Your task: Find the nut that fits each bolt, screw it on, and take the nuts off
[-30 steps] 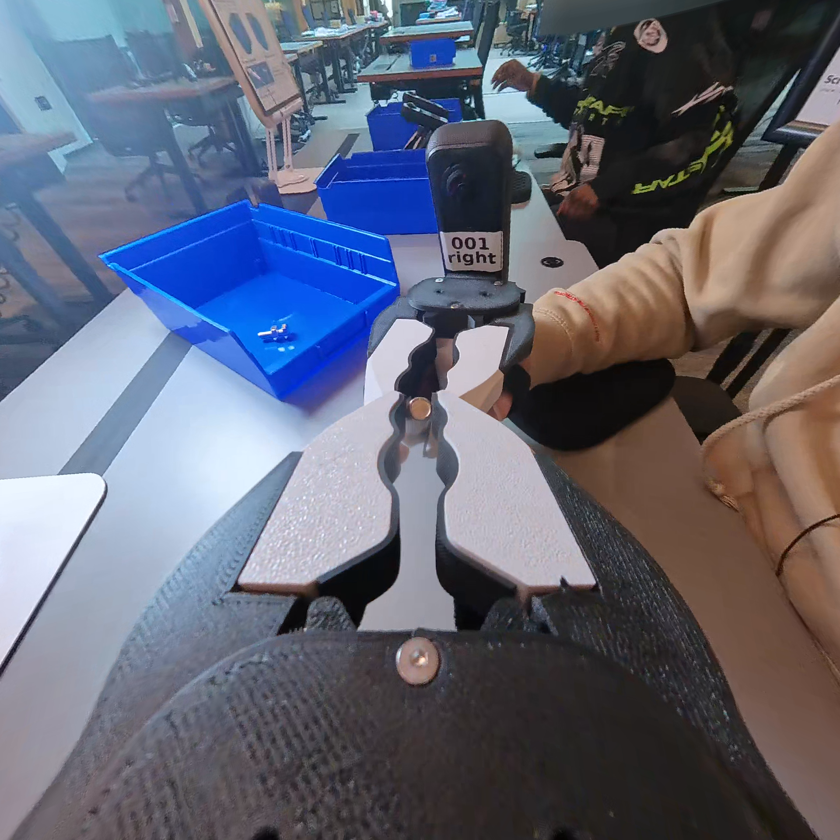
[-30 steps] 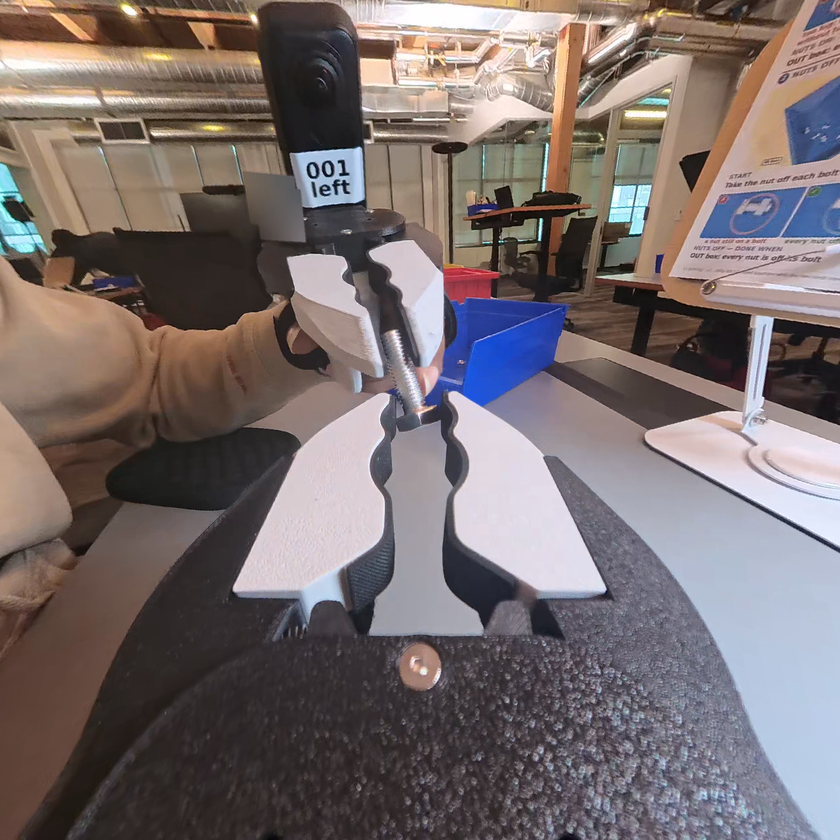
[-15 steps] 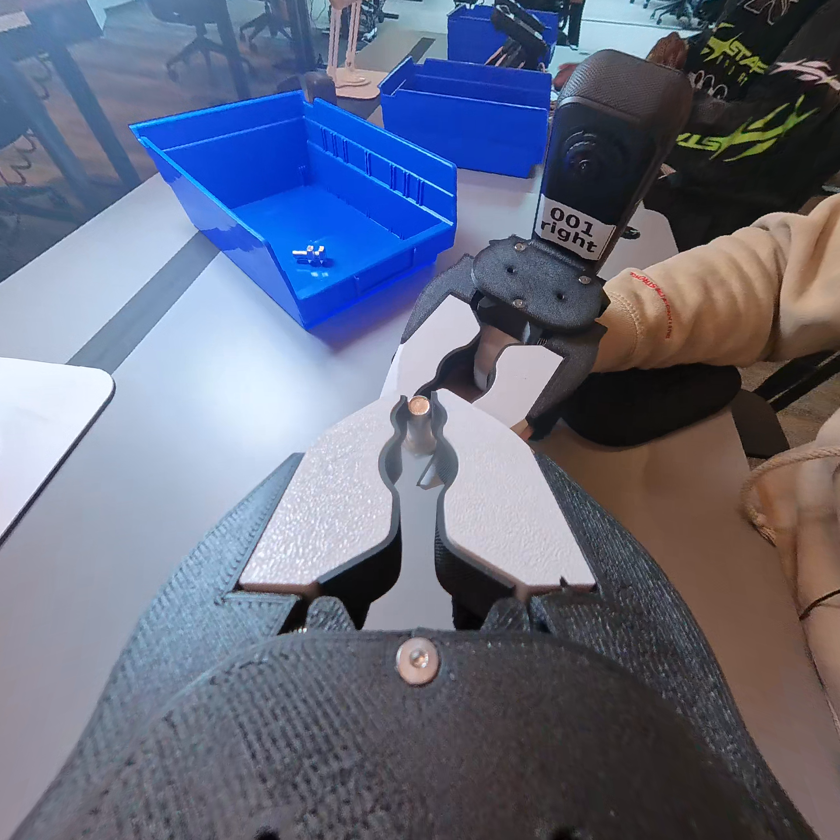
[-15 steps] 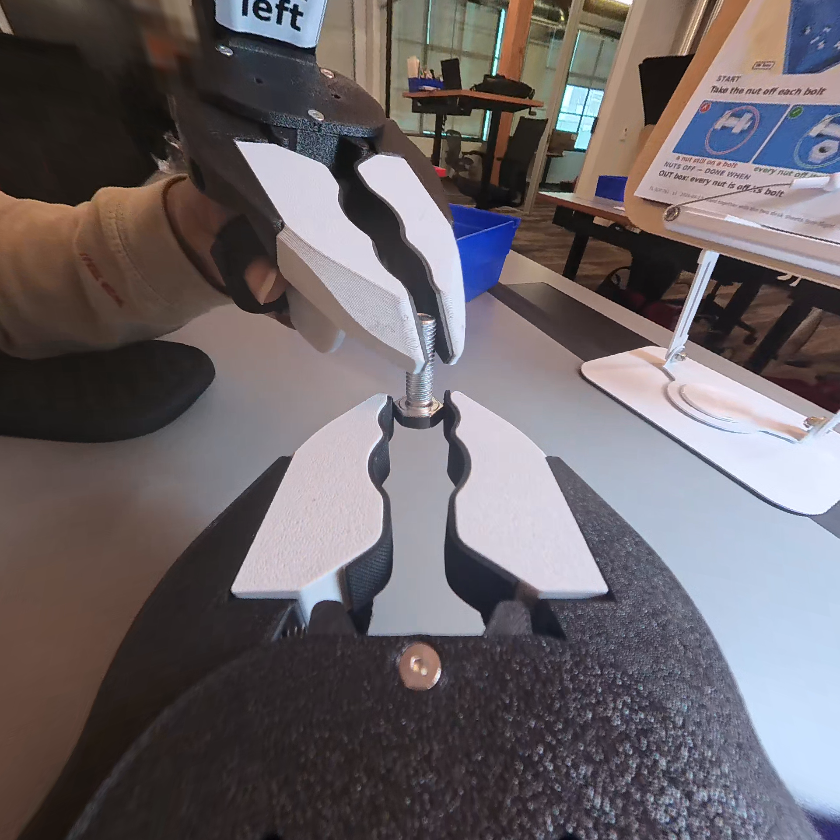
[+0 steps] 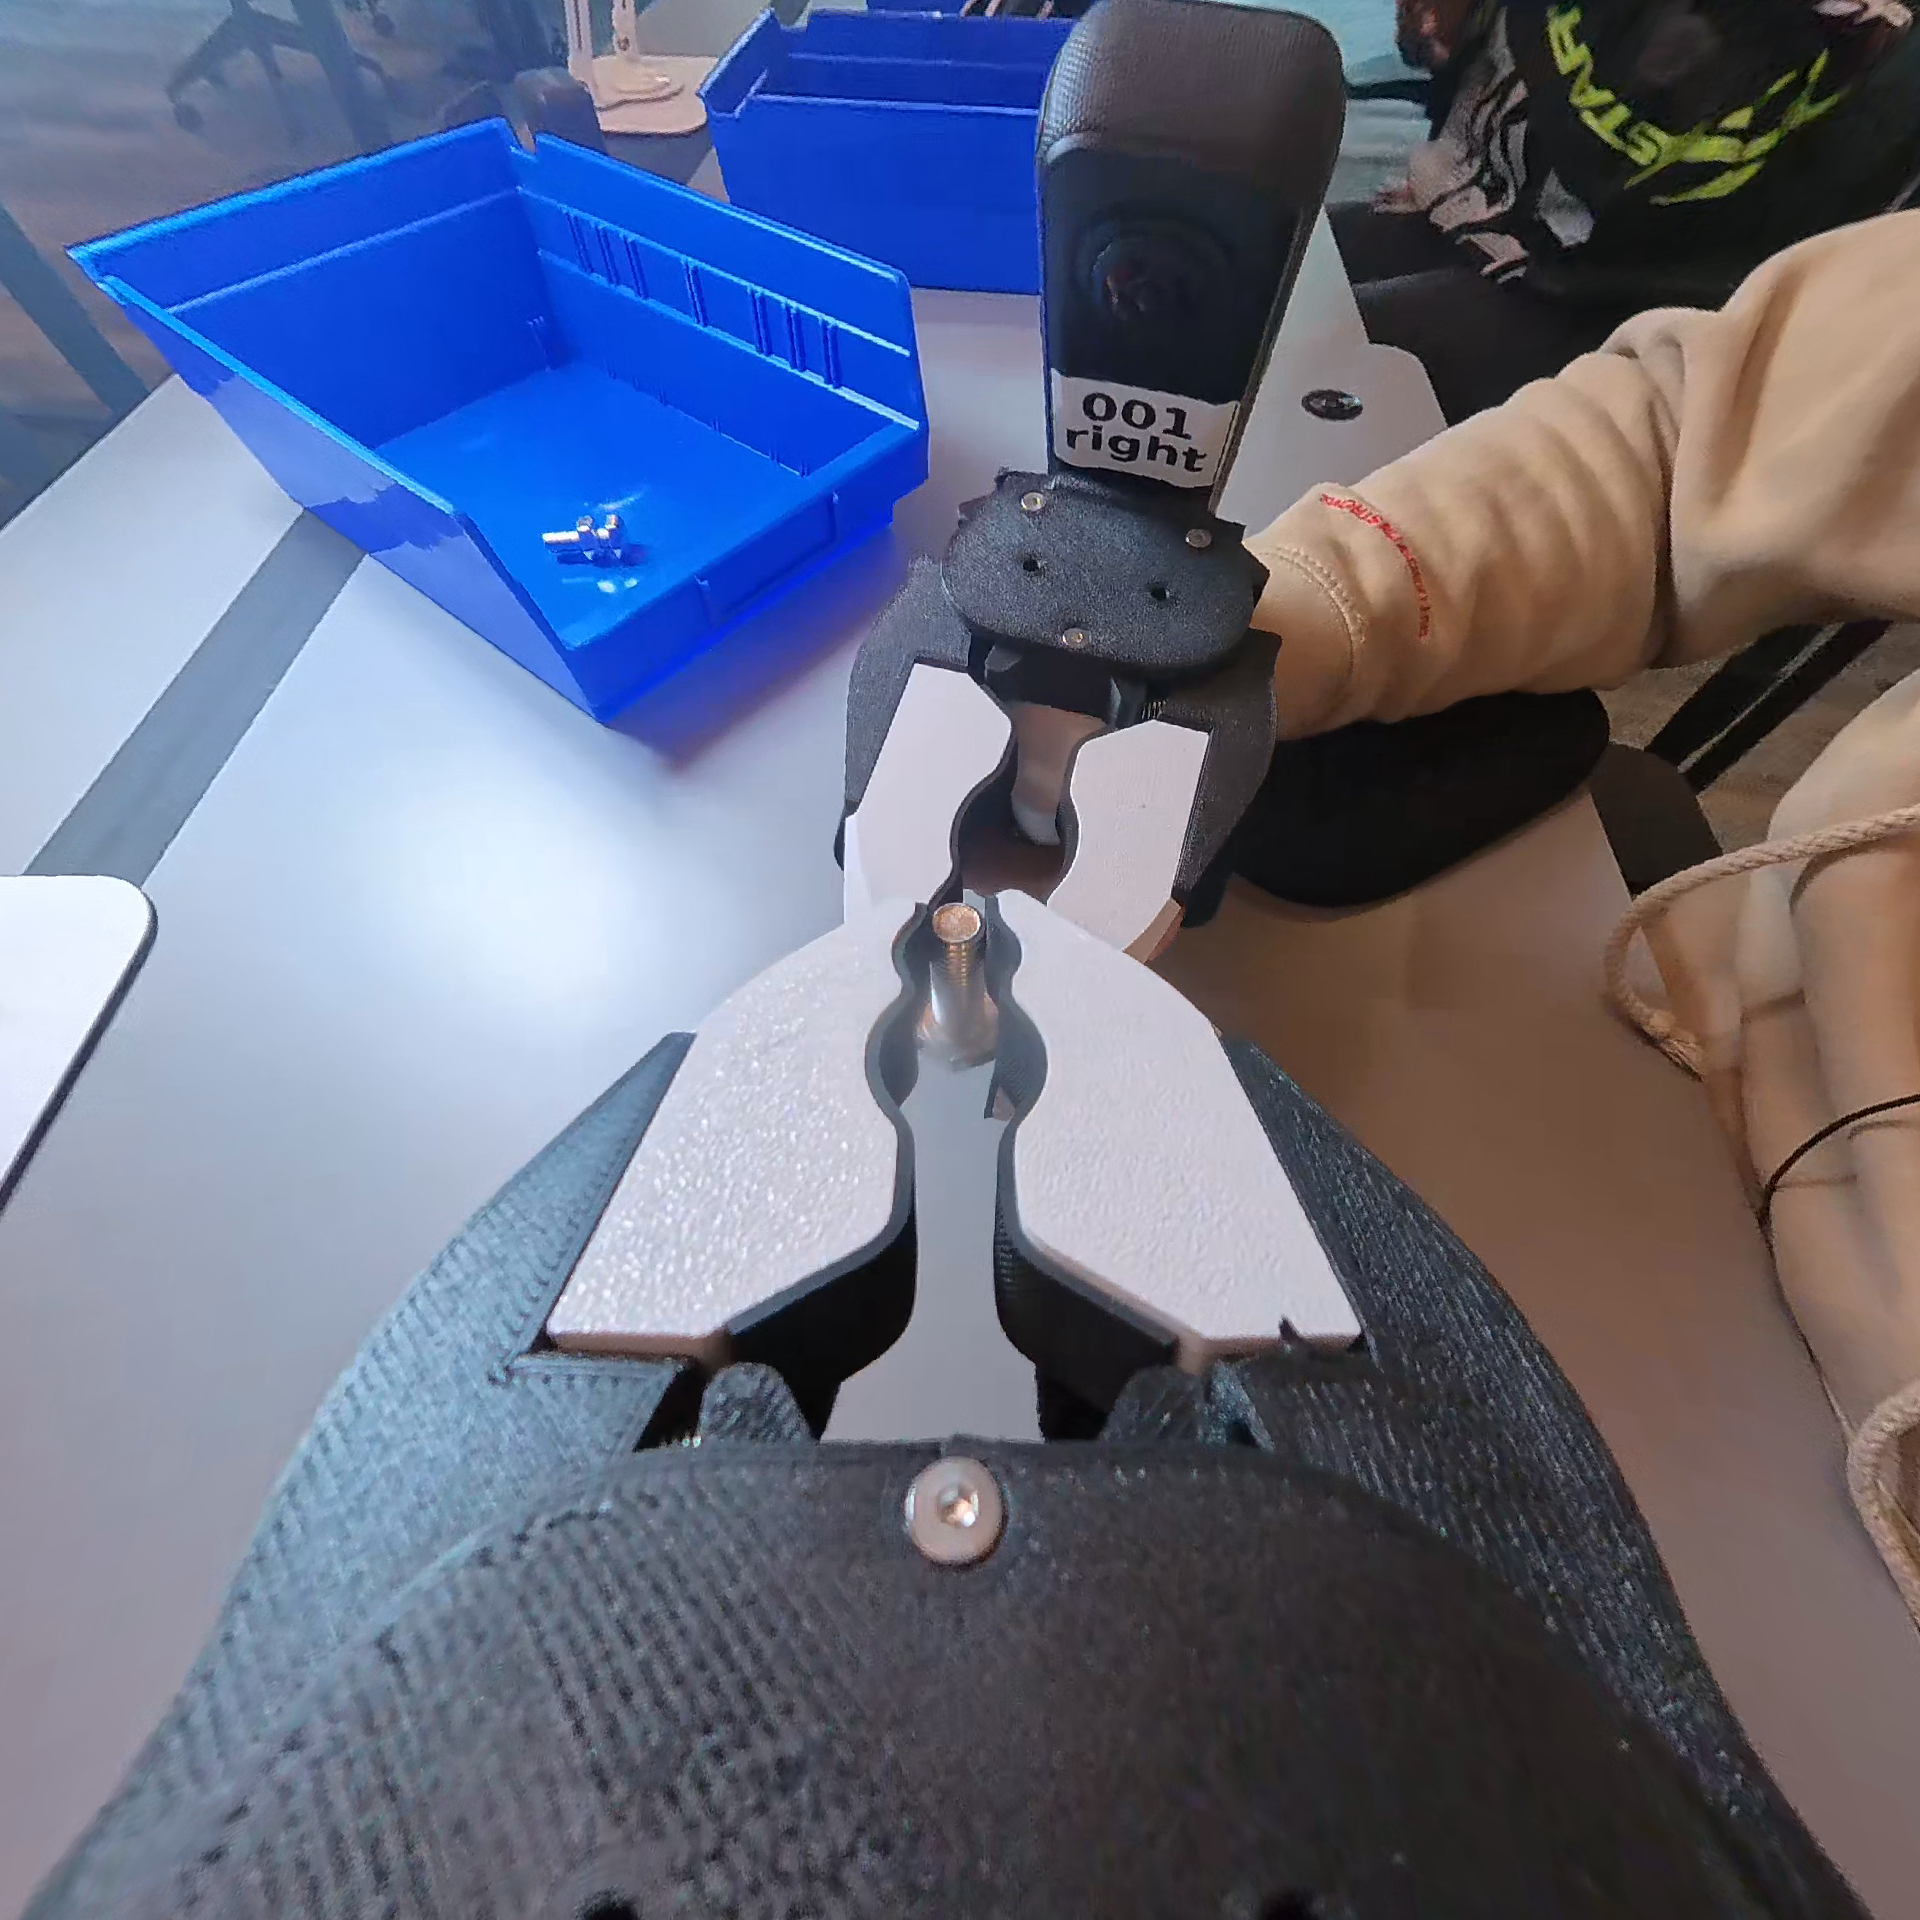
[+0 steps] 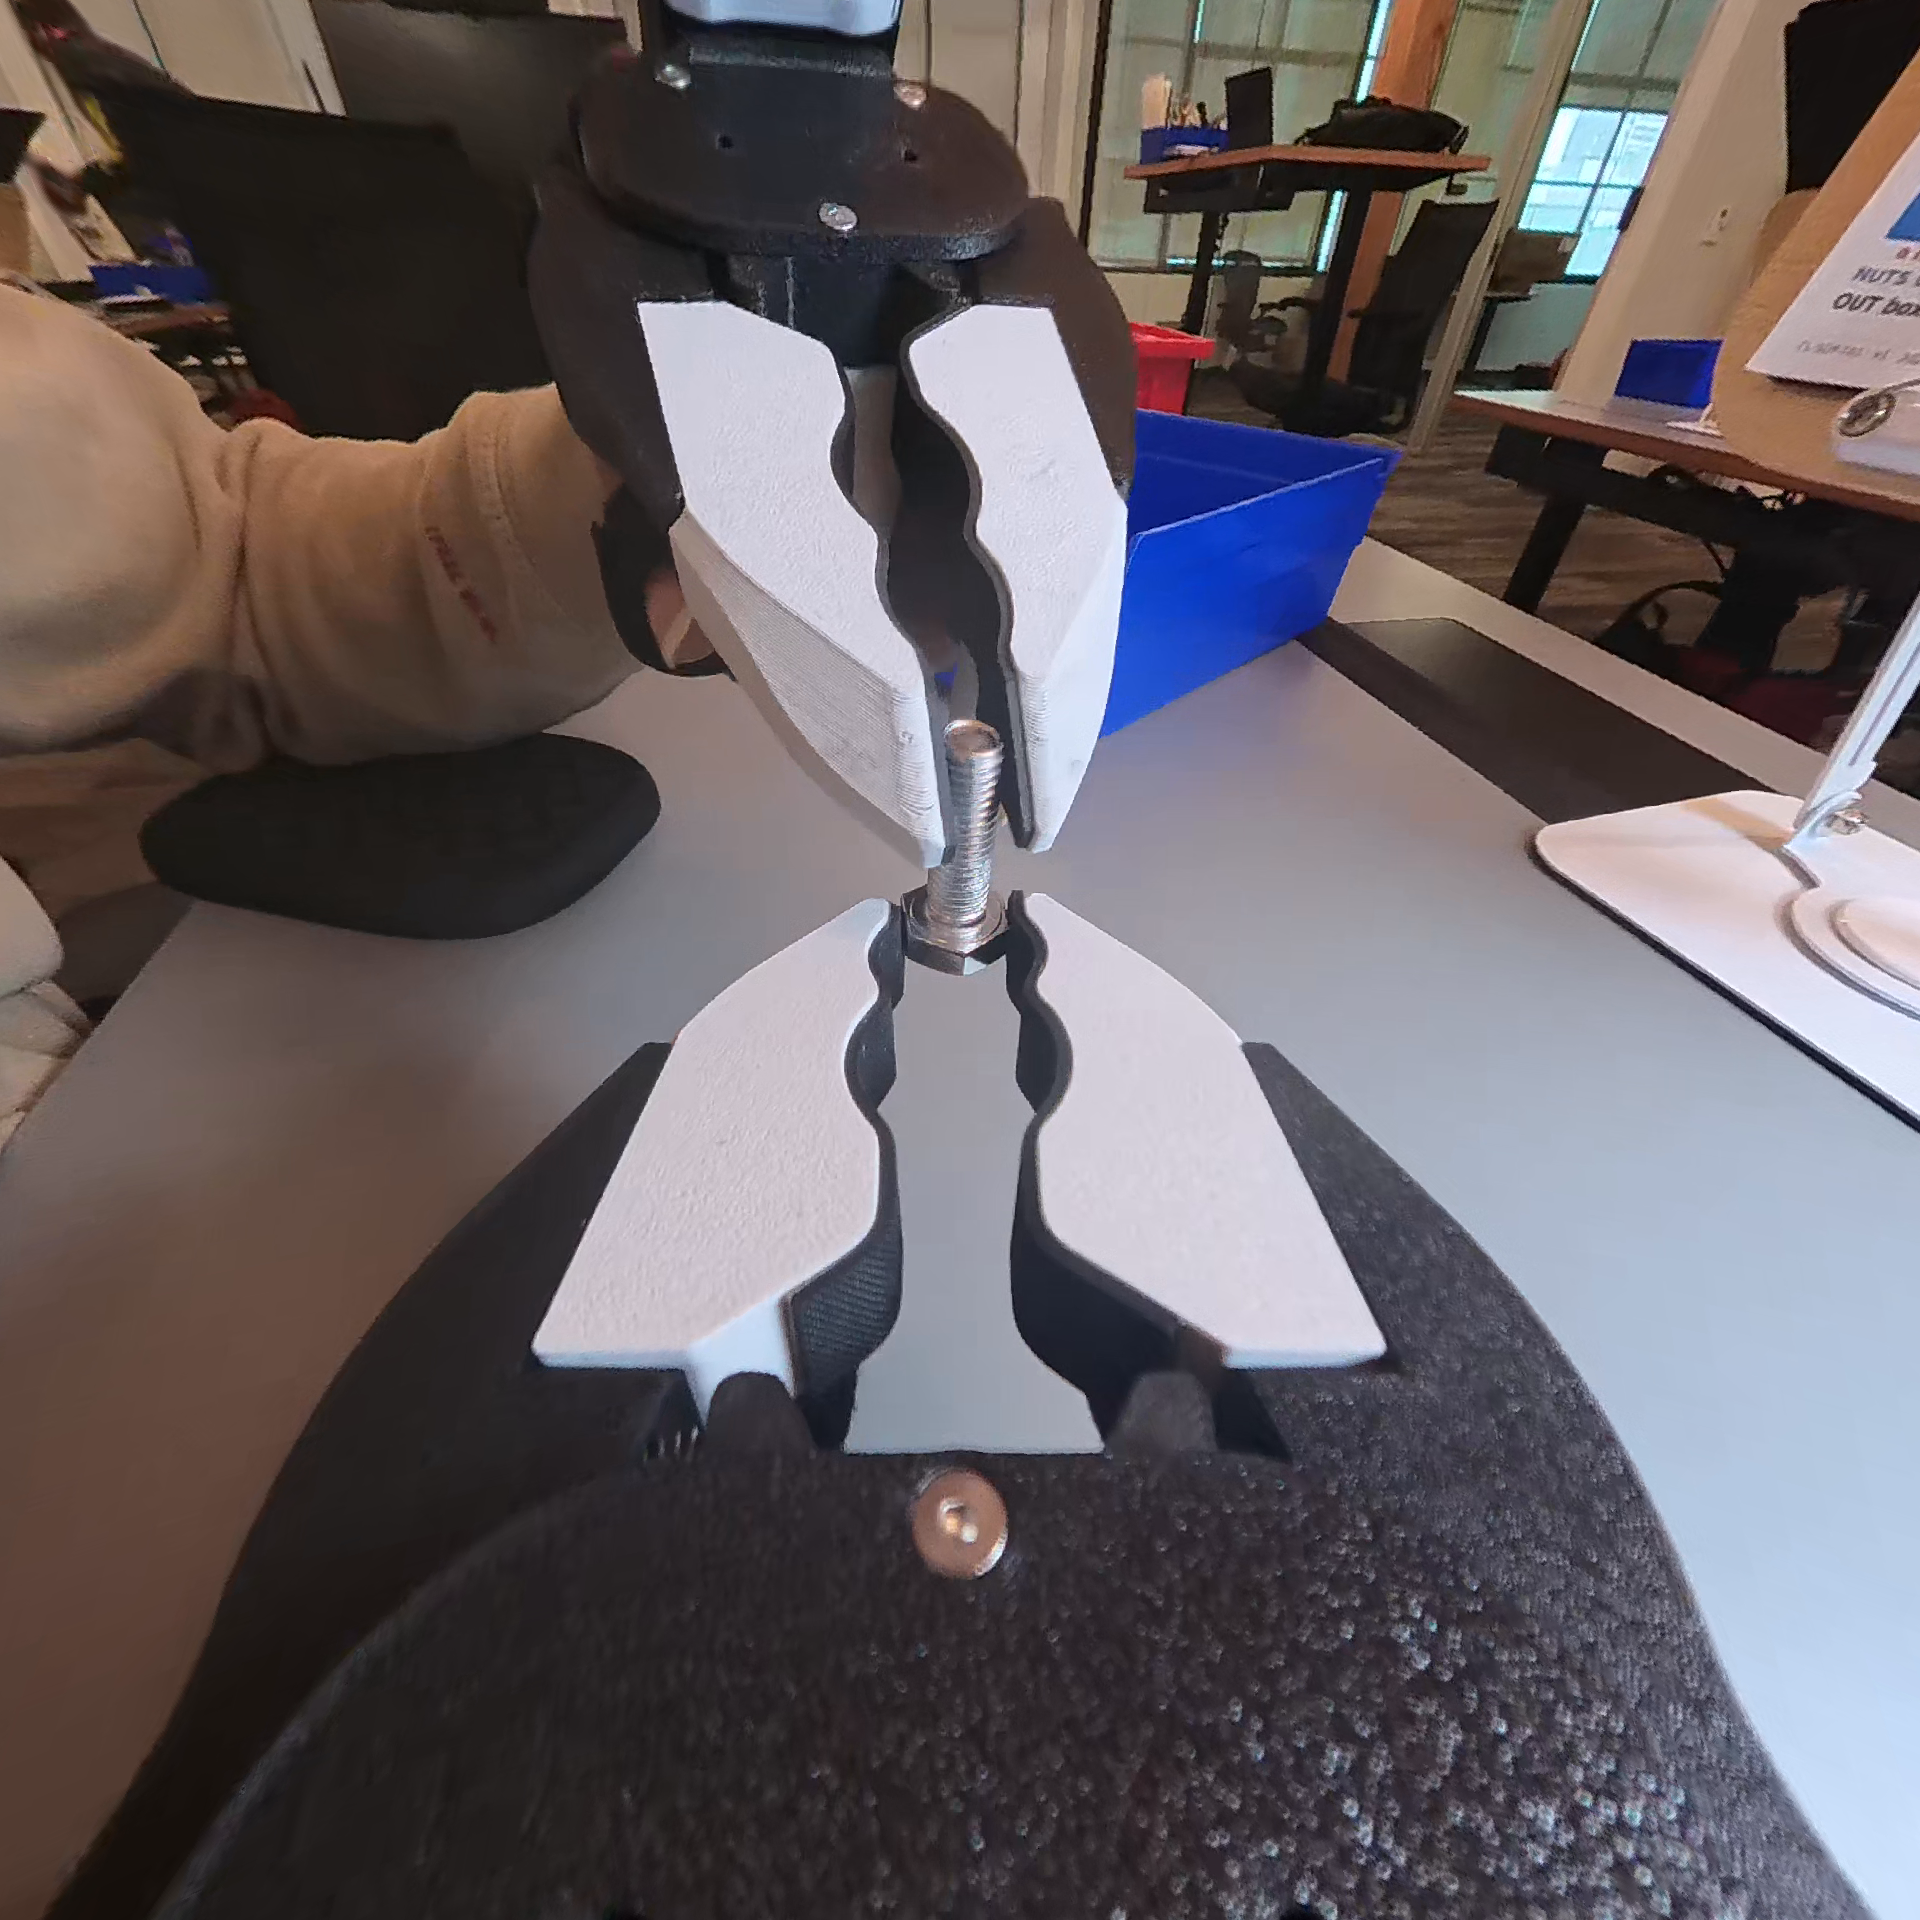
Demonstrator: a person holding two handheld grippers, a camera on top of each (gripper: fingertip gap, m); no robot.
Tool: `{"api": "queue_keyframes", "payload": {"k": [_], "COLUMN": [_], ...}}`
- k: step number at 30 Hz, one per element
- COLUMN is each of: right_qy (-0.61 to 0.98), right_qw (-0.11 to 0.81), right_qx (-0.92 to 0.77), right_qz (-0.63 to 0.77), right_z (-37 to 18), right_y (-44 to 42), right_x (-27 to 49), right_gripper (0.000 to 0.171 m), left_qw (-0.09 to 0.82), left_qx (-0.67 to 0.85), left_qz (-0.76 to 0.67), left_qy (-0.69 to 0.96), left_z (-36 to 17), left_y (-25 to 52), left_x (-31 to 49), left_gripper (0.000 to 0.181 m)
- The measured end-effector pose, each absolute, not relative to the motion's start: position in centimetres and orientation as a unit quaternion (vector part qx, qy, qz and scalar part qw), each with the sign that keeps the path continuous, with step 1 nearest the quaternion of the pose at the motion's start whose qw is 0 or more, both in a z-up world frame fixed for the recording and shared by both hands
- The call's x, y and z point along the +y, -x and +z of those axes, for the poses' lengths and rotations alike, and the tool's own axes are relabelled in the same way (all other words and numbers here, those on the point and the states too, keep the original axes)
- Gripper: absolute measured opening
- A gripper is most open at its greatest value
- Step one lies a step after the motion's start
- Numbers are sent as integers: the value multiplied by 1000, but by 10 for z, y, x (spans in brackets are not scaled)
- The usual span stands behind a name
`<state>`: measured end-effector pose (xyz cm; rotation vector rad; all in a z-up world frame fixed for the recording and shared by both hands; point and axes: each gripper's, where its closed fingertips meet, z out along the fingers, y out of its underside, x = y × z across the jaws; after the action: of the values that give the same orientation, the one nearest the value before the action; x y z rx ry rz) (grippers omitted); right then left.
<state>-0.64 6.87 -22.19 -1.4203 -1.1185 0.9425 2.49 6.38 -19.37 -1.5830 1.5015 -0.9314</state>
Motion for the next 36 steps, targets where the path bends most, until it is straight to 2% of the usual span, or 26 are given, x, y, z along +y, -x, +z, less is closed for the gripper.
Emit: {"api": "queue_keyframes", "payload": {"k": [2, 5, 10, 14, 21, 24, 31, 36], "right_qy": [598, 607, 626, 633, 631, 634, 642, 649], "right_qw": [529, 540, 551, 545, 547, 541, 523, 518], "right_qx": [-454, -436, -409, -401, -412, -411, -425, -425], "right_qz": [396, 386, 370, 375, 365, 369, 364, 361], "right_z": [-218, -215, -214, -216, -217, -220, -234, -240], "right_y": [5, -1, -14, -15, -14, -11, -1, -1], "right_x": [72, 80, 95, 98, 96, 96, 95, 97], "right_gripper": [19, 19, 19, 19, 19, 19, 19, 19], "left_qw": [394, 425, 510, 508, 409, 337, 103, 20], "left_qx": [571, 542, 450, 380, 297, 295, 362, 370], "left_qz": [-369, -368, -309, -206, -81, -46, 34, 81], "left_qy": [618, 625, 664, 745, 859, 893, 926, 925], "left_z": [-188, -169, -127, -143, -191, -206, -258, -283], "left_y": [-23, -6, 75, 165, 293, 333, 387, 410], "left_x": [68, 82, 133, 177, 209, 209, 191, 204], "left_gripper": [13, 30, 28, 26, 28, 29, 30, 29]}}
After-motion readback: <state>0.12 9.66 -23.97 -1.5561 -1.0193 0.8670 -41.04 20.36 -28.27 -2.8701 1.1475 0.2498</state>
